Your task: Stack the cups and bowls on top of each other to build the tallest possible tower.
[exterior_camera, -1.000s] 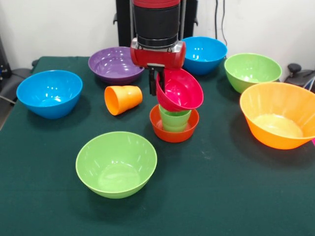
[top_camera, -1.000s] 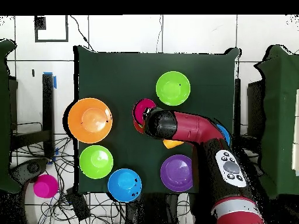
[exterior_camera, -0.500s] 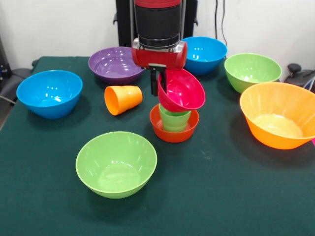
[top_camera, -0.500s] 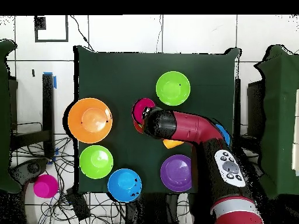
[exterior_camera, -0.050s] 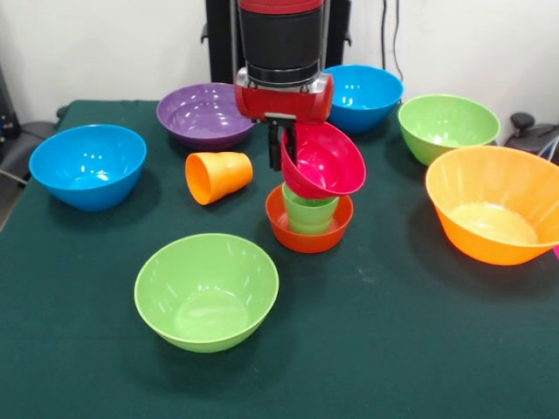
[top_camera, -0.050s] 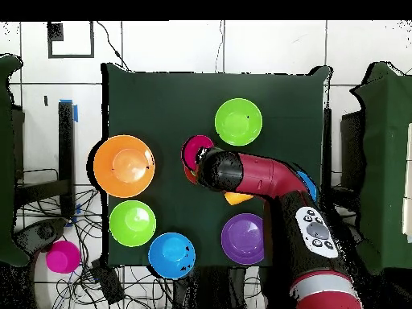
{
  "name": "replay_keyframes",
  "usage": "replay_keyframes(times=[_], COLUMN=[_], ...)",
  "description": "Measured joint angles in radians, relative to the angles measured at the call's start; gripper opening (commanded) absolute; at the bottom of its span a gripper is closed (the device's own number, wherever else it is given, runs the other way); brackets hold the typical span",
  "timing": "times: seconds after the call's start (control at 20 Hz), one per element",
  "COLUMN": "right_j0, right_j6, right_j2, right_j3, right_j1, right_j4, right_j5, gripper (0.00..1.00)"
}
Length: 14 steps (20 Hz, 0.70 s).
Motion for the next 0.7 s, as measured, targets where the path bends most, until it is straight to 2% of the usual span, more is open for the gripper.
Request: replay_keyframes(times=[0.7], right_j0=[0.003], right_j6=[0.0], right_j2=[0.0], right_j3=[0.0], right_j1=[0.0], right_j4=[0.019], right_j5=[0.0], gripper=[0.0])
